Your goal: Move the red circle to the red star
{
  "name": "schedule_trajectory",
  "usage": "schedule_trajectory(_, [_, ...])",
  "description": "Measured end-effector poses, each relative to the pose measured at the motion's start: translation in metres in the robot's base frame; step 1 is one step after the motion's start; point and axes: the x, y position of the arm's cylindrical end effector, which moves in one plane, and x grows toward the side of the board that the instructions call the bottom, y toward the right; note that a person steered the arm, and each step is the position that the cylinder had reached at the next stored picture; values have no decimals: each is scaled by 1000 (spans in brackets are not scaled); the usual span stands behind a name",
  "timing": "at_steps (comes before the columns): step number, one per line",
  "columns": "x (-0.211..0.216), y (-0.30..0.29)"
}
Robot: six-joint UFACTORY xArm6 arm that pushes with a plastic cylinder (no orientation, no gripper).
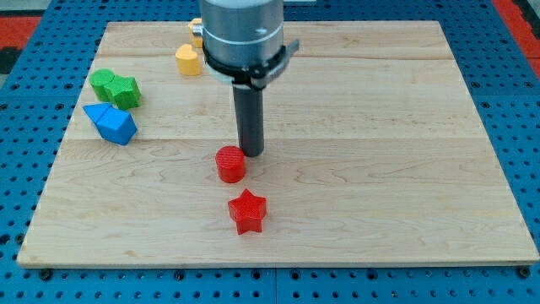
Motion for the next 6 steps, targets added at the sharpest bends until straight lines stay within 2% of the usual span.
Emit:
schedule_trajectory(1, [-17, -13])
schedule_trajectory(2, [23, -27])
schedule_trajectory(3, [24, -35])
schedule_trajectory(6, [20, -12])
